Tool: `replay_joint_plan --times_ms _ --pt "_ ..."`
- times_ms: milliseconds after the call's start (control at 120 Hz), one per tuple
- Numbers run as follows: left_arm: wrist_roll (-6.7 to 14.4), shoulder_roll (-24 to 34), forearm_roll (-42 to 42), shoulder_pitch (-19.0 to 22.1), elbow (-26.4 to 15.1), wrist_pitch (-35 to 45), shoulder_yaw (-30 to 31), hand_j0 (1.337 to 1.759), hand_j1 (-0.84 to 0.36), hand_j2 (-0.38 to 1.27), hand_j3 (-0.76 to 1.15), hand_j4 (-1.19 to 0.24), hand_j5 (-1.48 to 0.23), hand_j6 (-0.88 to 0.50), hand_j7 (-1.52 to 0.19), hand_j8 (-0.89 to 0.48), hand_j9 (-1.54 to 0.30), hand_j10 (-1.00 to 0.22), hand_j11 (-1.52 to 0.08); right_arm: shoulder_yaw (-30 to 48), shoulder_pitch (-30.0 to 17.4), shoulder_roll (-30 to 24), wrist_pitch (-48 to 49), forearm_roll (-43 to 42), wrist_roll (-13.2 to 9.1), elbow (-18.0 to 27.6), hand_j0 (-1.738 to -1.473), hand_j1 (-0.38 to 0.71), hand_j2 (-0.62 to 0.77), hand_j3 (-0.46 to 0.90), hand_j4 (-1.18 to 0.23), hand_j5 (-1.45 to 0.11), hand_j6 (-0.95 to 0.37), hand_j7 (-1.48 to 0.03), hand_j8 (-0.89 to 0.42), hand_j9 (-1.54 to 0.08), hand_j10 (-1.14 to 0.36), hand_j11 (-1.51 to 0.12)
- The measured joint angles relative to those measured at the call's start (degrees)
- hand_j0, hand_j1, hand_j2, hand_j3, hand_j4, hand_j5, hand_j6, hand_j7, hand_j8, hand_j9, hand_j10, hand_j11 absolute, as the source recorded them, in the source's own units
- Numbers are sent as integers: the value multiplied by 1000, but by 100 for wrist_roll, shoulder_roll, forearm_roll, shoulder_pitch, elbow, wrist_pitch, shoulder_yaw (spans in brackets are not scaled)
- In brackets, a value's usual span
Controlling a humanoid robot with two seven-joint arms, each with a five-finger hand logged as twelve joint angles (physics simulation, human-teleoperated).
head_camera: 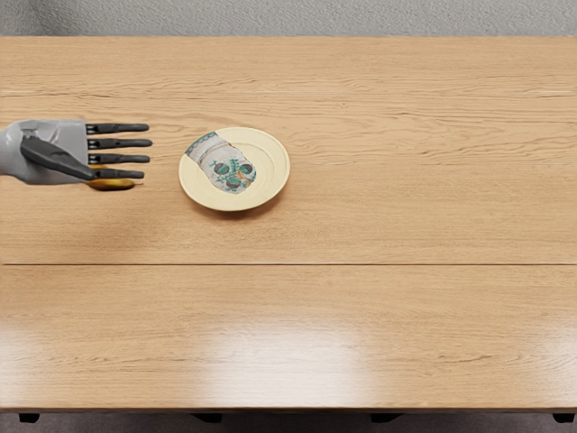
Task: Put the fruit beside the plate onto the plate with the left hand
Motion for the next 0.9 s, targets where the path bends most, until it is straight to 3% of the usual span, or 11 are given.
replay_joint_plan --times_ms 325,517,592,683,900 --pt "34 -135 286 -133 -131 0 -213 1658 325 3 0 -15 -24 -15 -25 -15 -25 -16 -25 -7 39 0 -14 -8 0 1 -1658 -349 0 0 0 0 0 0 0 0 0 0" --pt "66 -422 2814 -236 -146 0 -959 1658 326 3 0 -17 -25 -17 -25 -17 -25 -18 -25 -9 60 0 -11 -9 0 0 -1658 -349 0 0 0 0 0 0 0 0 0 0" --pt "345 -589 3752 -650 -151 0 -1067 1658 326 4 0 -18 -25 -18 -25 -18 -25 -18 -25 -5 68 0 -12 -9 0 0 -1658 -349 0 0 0 0 0 0 0 0 0 0" --pt "554 -855 4899 -657 -152 65 -1097 1658 318 5 0 -26 -34 -26 -34 -26 -34 -26 -34 -6 71 0 -11 -9 0 -1 -1658 -349 0 0 0 0 0 0 0 0 0 0" --pt "684 -1525 7439 -658 -99 1519 -706 1658 299 9 0 -46 -56 -47 -55 -46 -55 -45 -55 -4 78 0 -14 -9 0 0 -1658 -349 0 0 0 0 0 0 0 0 0 0"
